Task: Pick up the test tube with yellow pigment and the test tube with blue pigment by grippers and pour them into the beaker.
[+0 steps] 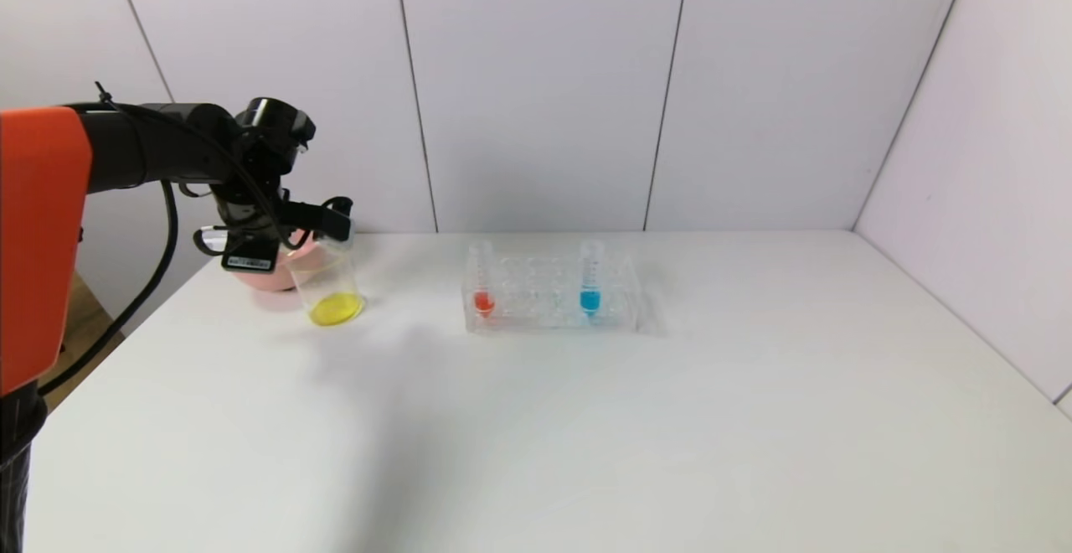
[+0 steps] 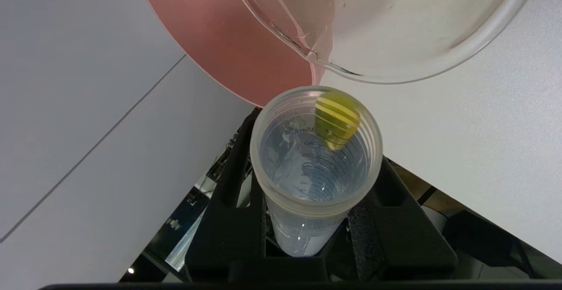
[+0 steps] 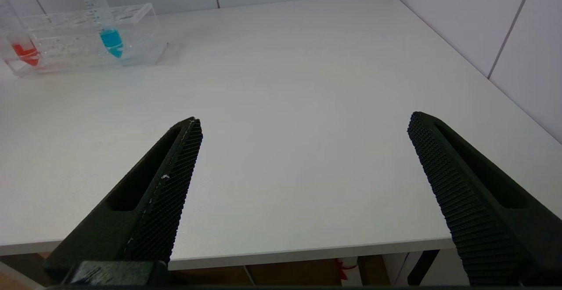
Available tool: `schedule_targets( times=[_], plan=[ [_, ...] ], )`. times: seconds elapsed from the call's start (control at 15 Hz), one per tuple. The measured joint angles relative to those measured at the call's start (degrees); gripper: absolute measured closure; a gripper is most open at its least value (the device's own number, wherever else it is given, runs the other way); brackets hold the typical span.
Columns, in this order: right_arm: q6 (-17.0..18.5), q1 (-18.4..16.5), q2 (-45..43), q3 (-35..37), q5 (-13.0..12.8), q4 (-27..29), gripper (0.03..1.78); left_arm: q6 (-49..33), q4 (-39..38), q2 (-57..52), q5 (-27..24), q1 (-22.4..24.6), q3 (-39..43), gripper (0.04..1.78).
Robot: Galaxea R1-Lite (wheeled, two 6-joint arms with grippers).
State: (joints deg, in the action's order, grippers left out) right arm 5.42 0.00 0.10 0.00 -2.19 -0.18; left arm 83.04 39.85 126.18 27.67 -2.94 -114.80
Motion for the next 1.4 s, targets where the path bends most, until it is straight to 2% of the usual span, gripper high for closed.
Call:
schedule_targets(
  times=[1.13, 1.4],
  plan=[
    [-0.02, 0.0, 0.0, 0.0, 0.0, 0.0, 0.1, -1.34, 0.0, -0.06, -0.04, -0.74, 0.02, 1.28],
    [0.0, 0.0, 0.0, 0.0, 0.0, 0.02, 0.1, -6.39, 0.0, -0.55, -2.12, -0.74, 0.02, 1.28]
  ],
)
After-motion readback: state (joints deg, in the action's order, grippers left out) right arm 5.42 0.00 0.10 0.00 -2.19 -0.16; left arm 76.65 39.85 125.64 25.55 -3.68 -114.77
